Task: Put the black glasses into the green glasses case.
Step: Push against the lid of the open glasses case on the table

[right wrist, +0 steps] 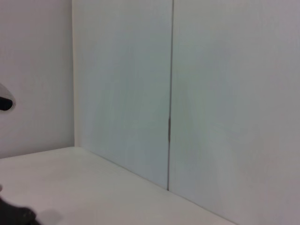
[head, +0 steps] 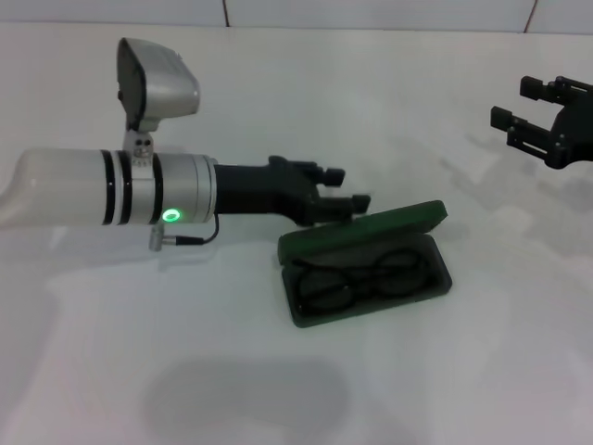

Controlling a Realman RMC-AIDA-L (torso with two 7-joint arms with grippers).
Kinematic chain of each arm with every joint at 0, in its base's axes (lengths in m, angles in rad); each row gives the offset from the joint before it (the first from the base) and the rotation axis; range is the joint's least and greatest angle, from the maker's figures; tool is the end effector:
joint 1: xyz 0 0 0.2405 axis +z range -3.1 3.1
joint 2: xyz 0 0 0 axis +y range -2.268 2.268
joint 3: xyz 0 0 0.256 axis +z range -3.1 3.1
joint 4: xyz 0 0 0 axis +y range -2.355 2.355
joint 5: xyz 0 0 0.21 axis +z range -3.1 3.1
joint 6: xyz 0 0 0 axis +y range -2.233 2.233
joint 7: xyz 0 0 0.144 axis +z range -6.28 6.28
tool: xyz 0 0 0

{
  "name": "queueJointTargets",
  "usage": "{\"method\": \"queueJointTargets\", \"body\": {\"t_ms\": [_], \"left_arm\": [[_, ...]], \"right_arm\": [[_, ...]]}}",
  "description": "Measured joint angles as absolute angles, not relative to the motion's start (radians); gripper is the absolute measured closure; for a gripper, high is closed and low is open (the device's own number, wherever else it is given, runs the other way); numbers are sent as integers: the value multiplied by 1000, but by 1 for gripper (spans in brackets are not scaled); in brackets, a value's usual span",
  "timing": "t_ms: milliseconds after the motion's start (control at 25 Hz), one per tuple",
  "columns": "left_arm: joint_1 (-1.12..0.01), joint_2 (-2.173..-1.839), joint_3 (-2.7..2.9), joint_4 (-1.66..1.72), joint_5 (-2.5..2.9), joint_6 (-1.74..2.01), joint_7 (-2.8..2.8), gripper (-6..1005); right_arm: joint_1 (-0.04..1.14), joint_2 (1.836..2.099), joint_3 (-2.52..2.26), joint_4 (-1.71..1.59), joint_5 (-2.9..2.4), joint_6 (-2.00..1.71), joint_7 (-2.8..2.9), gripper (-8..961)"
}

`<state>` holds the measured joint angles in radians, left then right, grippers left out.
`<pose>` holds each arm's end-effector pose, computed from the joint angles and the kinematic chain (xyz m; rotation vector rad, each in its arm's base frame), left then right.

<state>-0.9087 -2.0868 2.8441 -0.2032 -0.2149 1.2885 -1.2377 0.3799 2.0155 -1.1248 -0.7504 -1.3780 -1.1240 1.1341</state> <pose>-0.2202 0.3674 -0.0807 -2.7726 -0.7654 -0.6155 0.2679 0.3642 0.0276 -2.3336 0.3580 0.6627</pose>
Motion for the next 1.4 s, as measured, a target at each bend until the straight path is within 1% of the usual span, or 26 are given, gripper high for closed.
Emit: {"method": "queueJointTargets", "body": {"t_ms": [160, 280, 440, 640, 800, 960, 1120, 1400], "left_arm": [[-879, -2082, 2844, -210, -353, 1295, -1236, 380], [-839, -2065, 2844, -214, -448, 1360, -1233, 380], [-763, -2044, 2844, -214, -606, 1505, -1206, 379], [-724, -2031, 2844, -214, -648, 1559, -1198, 377], [-719, -2032, 2844, -213, -650, 1560, -1197, 376], [-717, -2034, 2844, -214, -646, 1557, -1196, 375], [-719, -2035, 2844, -215, -645, 1553, -1196, 373], [-719, -2037, 2844, -219, -645, 1551, -1196, 371]], "right_arm": [[386, 2012, -1144, -759, -1423, -1189, 1133, 405], [397, 2009, -1171, -793, -1528, -1282, 1136, 406], [427, 2015, -1226, -849, -1654, -1325, 1141, 407], [452, 2015, -1313, -913, -1707, -1314, 1166, 409], [479, 2019, -1330, -927, -1753, -1287, 1184, 410], [504, 2017, -1384, -922, -1767, -1219, 1194, 411], [517, 2022, -1434, -928, -1808, -1158, 1205, 413], [516, 2021, -1504, -950, -1825, -1074, 1235, 415]]}}
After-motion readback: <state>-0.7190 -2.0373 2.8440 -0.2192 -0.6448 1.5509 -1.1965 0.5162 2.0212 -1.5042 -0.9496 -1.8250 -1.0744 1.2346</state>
